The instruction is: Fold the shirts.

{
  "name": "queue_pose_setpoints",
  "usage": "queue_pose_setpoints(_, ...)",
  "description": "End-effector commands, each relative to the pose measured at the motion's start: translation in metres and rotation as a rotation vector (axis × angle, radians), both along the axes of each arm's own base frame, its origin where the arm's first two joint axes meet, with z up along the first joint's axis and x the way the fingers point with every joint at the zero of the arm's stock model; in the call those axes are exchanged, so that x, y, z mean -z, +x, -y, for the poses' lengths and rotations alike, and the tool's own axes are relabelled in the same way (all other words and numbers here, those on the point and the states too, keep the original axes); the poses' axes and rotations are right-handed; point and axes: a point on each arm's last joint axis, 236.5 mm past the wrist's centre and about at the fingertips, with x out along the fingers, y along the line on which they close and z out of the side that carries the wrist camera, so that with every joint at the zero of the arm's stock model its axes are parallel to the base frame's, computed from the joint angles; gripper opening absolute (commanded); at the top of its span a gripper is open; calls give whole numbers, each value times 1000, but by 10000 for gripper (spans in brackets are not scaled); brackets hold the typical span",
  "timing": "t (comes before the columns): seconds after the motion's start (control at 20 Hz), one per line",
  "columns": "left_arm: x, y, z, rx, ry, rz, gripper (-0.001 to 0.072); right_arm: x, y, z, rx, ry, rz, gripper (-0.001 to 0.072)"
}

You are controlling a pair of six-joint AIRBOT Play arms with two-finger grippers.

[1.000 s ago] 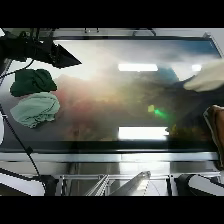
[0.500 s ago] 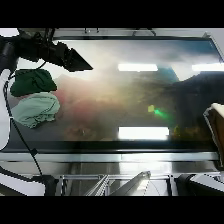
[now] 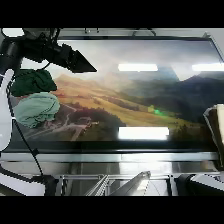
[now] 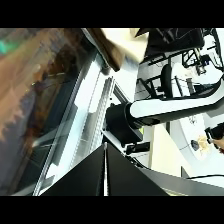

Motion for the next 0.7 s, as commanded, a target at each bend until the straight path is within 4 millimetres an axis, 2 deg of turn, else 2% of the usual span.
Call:
queue_pose_setpoints(0.0,0,0,0,1,0,-1,10,14,-15,-7,-6,48,-71,593)
queue_pose_setpoints(0.1,0,0,0,-1,0,-2,10,0,-3,0,7,26,-45,593)
queue_pose_setpoints(0.15,0,1,0,-2,0,-2,10,-11,10,5,0,6,-7,590)
queue_pose_setpoints(0.2,0,1,0,-5,-1,0,10,-25,31,11,-13,-22,61,502)
queue_pose_setpoints(0.25,-1,1,0,-6,-4,1,9,-40,58,14,-42,-44,149,277)
queue_pose_setpoints(0.3,-5,3,0,-11,-10,10,9,-58,93,12,-100,-61,263,97)
queue_pose_setpoints(0.35,-11,8,-2,-27,-14,37,8,-76,128,6,-163,-72,373,19)
queue_pose_setpoints(0.5,-49,26,-19,-104,-29,180,8,-130,230,-34,-444,-173,662,22)
queue_pose_setpoints(0.6,-61,27,-38,-161,-21,209,7,-149,268,-78,-630,-253,740,22)
queue_pose_setpoints(0.65,-60,23,-47,-185,-21,198,7,-153,282,-109,-701,-264,780,22)
